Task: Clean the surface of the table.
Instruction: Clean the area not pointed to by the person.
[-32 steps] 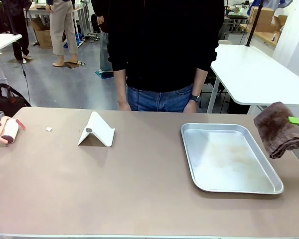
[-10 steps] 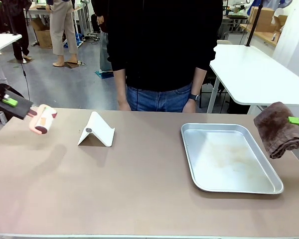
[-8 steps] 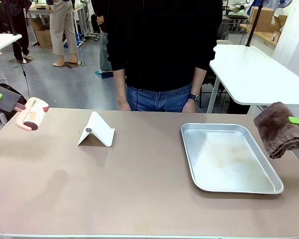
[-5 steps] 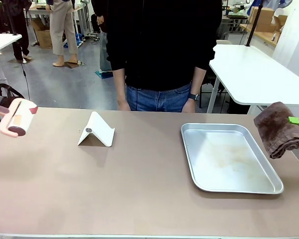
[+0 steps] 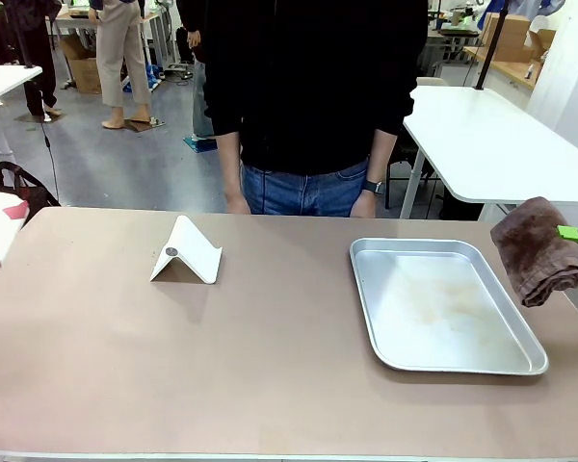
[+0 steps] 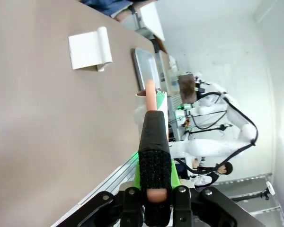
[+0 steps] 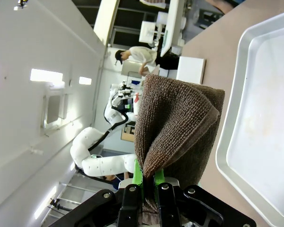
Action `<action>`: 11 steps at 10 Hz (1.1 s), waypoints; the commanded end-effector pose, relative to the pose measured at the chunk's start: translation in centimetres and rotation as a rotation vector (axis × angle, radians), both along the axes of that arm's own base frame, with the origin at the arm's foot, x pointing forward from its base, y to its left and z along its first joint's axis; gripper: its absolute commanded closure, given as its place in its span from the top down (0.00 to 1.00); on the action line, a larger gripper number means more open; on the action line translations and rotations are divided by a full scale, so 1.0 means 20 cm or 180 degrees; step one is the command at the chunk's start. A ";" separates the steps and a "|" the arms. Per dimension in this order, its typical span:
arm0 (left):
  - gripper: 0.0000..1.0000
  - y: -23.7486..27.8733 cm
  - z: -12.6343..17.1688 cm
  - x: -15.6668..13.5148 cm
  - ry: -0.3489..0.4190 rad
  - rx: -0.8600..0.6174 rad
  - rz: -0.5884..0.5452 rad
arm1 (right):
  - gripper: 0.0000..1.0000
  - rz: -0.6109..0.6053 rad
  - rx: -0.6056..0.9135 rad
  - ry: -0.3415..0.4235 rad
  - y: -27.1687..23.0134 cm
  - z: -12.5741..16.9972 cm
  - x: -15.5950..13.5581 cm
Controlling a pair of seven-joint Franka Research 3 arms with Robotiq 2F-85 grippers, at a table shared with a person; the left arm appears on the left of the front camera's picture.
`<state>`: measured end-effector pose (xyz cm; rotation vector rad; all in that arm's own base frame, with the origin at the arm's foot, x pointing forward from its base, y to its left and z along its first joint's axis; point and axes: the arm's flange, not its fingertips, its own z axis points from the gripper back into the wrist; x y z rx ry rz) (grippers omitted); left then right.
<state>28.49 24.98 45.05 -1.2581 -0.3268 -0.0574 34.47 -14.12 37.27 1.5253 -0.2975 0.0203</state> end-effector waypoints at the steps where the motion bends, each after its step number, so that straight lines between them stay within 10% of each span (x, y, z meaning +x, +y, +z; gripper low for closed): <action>1: 0.22 0.18 -0.05 0.04 -0.0066 -0.0240 -0.0031 | 0.11 0.0014 0.0008 -0.0021 0.00 0.01 0.00; 11: 0.22 0.21 -0.12 0.01 0.0050 -0.0240 0.0041 | 0.11 0.0014 0.0008 -0.0021 0.00 0.01 0.00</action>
